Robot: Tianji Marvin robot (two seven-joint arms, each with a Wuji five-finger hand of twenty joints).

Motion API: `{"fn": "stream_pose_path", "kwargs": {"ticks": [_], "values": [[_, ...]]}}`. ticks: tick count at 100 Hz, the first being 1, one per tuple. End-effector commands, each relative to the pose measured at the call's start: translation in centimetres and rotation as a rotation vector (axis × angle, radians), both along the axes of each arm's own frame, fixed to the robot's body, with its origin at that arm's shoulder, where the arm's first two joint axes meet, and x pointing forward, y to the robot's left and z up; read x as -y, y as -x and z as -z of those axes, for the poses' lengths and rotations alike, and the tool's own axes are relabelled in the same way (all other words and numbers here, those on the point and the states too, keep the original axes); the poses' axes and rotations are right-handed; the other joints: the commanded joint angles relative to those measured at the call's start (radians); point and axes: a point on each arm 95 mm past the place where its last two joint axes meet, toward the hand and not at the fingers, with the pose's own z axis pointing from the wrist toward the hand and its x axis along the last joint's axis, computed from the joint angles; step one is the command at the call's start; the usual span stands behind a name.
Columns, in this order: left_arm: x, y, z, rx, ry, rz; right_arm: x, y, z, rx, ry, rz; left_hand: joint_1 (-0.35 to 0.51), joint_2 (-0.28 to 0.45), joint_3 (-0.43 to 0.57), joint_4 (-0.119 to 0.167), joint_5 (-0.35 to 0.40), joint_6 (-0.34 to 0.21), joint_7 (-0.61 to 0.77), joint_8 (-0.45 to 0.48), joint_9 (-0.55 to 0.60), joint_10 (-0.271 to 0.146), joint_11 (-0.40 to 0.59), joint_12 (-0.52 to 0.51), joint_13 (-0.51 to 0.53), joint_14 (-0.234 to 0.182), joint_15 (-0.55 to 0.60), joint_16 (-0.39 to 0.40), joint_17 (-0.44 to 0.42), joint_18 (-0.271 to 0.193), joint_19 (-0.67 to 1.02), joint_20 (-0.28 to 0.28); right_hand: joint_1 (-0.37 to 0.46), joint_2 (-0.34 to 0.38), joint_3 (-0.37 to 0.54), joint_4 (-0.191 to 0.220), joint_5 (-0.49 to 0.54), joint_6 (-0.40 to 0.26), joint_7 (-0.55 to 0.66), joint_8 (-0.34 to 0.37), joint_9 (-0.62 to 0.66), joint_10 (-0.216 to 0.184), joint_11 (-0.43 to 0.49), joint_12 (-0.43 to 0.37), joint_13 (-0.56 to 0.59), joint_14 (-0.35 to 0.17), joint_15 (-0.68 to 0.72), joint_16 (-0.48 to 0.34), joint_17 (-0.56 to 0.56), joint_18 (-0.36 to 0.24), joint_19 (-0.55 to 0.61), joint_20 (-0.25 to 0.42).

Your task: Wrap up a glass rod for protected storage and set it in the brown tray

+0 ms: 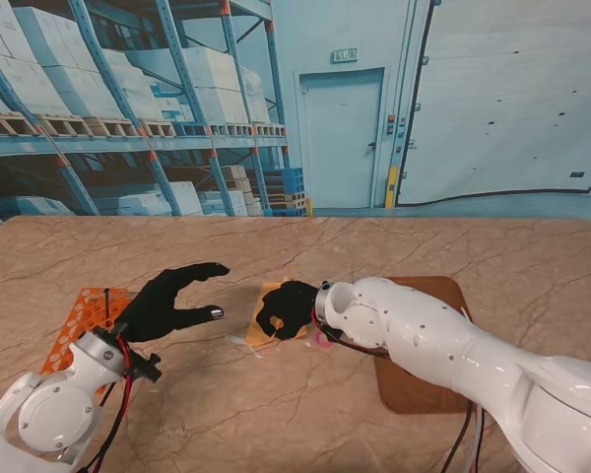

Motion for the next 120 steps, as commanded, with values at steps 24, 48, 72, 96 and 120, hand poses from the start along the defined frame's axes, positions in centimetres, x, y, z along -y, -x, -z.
{"fn": "stream_pose_path", "kwargs": {"ticks": [24, 48, 72, 96, 120], "values": [[0.1, 0.1, 0.4, -0.019, 0.001, 0.003, -0.3, 0.6, -1.0, -0.019, -0.033, -0.024, 0.015, 0.046, -0.029, 0.019, 0.0, -0.034, 0.011, -0.006, 0.022, -0.024, 0.011, 0.01, 0.009, -0.027, 0.006, 0.011, -0.001, -0.012, 0.013, 0.005, 0.013, 0.03, 0.013, -0.009, 0.04, -0.125, 0.012, 0.029, -0.007, -0.012, -0.015, 0.014, -0.029, -0.031, -0.01, -0.012, -0.013, -0.02, -0.022, 0.029], [0.1, 0.1, 0.4, -0.02, 0.002, 0.002, -0.1, 0.8, -1.4, -0.049, -0.026, -0.033, 0.017, 0.053, -0.037, 0.019, -0.001, -0.034, 0.011, -0.007, 0.022, -0.026, 0.012, 0.01, 0.009, -0.028, 0.007, 0.011, -0.001, -0.013, 0.013, 0.005, 0.011, 0.043, -0.005, -0.007, 0.032, -0.126, 0.002, 0.03, -0.016, -0.02, -0.039, 0.015, -0.042, -0.034, -0.021, -0.021, -0.026, -0.022, -0.052, 0.036], [0.1, 0.0, 0.5, -0.022, 0.003, 0.001, 0.0, 1.1, -1.5, -0.091, 0.008, -0.049, 0.019, 0.058, -0.045, 0.019, 0.001, -0.035, 0.011, -0.007, 0.023, -0.026, 0.012, 0.01, 0.009, -0.027, 0.007, 0.012, -0.001, -0.013, 0.013, 0.005, 0.014, 0.053, -0.026, -0.003, 0.026, -0.13, -0.008, 0.025, -0.023, -0.027, -0.063, 0.017, -0.053, -0.035, -0.04, -0.033, -0.036, -0.022, -0.082, 0.044], [0.1, 0.1, 0.5, -0.029, 0.003, 0.002, 0.1, 1.3, -1.6, -0.112, 0.012, -0.056, 0.024, 0.06, -0.052, 0.02, 0.001, -0.035, 0.011, -0.008, 0.023, -0.024, 0.012, 0.01, 0.008, -0.026, 0.007, 0.011, -0.002, -0.012, 0.014, 0.006, 0.018, 0.043, -0.038, -0.004, 0.014, -0.122, -0.016, 0.021, -0.024, -0.032, -0.072, 0.019, -0.057, -0.038, -0.049, -0.038, -0.039, -0.022, -0.095, 0.051], [0.1, -0.1, 0.6, -0.034, -0.005, 0.008, 0.5, 1.5, -2.0, -0.096, 0.03, -0.052, 0.031, 0.053, -0.054, 0.021, -0.001, -0.034, 0.012, -0.007, 0.022, -0.027, 0.012, 0.01, 0.008, -0.028, 0.007, 0.011, -0.002, -0.012, 0.013, 0.005, -0.163, -0.091, -0.007, 0.092, -0.226, 0.098, -0.297, 0.162, -0.099, -0.043, -0.105, 0.038, -0.1, -0.064, -0.097, -0.046, -0.049, -0.039, -0.154, 0.088]]}}
